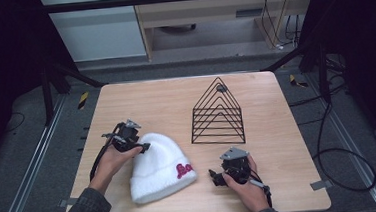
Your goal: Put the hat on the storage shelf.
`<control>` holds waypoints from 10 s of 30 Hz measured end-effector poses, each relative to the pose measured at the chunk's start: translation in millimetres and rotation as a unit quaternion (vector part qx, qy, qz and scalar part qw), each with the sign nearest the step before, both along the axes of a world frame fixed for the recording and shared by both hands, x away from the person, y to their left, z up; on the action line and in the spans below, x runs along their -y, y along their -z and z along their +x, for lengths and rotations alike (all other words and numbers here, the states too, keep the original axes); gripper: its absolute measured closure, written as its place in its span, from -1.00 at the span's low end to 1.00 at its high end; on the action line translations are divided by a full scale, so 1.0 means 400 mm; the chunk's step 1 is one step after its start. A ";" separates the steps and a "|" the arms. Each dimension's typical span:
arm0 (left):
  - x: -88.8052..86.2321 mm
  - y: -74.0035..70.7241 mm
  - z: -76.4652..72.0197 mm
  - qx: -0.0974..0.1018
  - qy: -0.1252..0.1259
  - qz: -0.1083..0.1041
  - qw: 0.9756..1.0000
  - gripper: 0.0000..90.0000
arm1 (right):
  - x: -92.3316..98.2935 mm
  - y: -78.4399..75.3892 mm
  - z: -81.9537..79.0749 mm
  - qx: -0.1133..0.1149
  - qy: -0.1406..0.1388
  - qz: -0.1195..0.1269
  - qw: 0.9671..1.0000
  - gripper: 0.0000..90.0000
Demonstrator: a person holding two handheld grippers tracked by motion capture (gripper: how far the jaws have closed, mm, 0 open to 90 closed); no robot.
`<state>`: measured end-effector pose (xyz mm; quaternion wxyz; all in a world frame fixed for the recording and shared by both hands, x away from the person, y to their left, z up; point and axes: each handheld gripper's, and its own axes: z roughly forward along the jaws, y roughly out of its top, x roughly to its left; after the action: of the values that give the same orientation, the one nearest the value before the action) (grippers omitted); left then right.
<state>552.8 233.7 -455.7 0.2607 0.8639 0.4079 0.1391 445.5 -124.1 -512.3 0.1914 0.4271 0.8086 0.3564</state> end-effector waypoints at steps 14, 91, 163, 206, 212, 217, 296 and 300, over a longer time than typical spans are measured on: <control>0.001 -0.008 -0.007 -0.014 0.004 -0.006 1.000 0.76 | 0.000 0.000 0.000 0.000 0.001 0.000 1.000 -0.79; 0.077 -0.491 -0.208 0.215 0.120 -0.089 0.965 0.81 | 0.023 -0.046 -0.049 0.028 0.012 0.022 0.999 -0.59; 0.188 -0.673 -0.152 0.271 0.160 -0.124 0.941 0.80 | 0.006 -0.512 0.062 0.147 -0.123 0.089 0.977 0.91; 0.417 -0.670 0.065 0.299 0.144 -0.169 0.928 0.79 | 0.181 -0.576 0.217 0.175 -0.002 0.047 0.983 0.91; 0.431 -0.649 0.090 0.297 0.143 -0.161 0.930 0.79 | 0.178 -0.542 0.224 0.170 0.002 0.049 0.984 0.91; 0.436 -0.639 0.095 0.294 0.144 -0.156 0.932 0.79 | 0.172 -0.526 0.225 0.168 -0.001 0.049 0.985 0.91; 0.508 -0.419 0.061 0.213 0.214 -0.097 0.948 0.77 | 0.245 -0.311 0.178 0.076 0.013 -0.002 0.997 0.92; 0.510 -0.410 0.061 0.208 0.216 -0.095 0.949 0.77 | 0.247 -0.297 0.178 0.071 0.012 -0.005 0.997 0.92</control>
<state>577.0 29.9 -291.9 0.4442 0.8544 0.1597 0.2170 516.5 -223.1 -393.4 0.2543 0.4092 0.7898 0.3796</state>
